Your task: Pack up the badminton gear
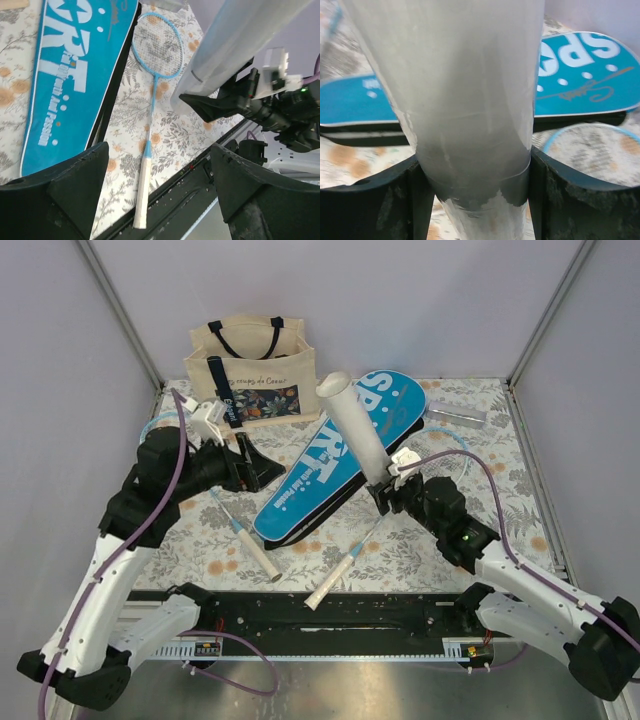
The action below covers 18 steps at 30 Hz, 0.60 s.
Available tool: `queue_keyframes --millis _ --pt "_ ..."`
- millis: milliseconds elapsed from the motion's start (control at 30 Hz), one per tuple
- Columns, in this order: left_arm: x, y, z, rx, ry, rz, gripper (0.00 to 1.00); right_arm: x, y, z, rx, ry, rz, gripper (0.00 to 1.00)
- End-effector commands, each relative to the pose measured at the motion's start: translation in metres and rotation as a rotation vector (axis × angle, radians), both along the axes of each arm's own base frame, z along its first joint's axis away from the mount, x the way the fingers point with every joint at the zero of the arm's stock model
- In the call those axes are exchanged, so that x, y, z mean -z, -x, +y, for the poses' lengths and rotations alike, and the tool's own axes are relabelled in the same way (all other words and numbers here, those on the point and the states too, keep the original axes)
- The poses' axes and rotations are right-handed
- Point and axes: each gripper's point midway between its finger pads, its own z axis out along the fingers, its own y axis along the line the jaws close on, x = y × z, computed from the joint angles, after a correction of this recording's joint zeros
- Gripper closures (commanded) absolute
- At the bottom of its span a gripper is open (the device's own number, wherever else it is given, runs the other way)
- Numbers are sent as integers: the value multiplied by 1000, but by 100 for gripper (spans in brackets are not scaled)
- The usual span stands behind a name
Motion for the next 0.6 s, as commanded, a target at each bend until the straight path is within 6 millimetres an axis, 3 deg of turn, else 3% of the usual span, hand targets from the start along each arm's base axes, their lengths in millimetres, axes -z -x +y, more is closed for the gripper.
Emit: queue_keyframes --millis 0,100,267,400,567 --pt "-26 -11 -28 144 123 -237 13 -73 20 35 -132 -365 40 74" --pt "-27 -11 -45 237 210 -320 5 -90 35 49 -216 -530 78 74" --pt "-33 -17 -71 348 276 -358 1 -112 56 72 -372 -700 125 74" --pt "-37 -20 -95 404 277 -383 1 -119 63 88 -413 -744 171 73" --pt "-44 -21 -112 425 275 -434 1 -116 73 107 -435 -729 211 71"
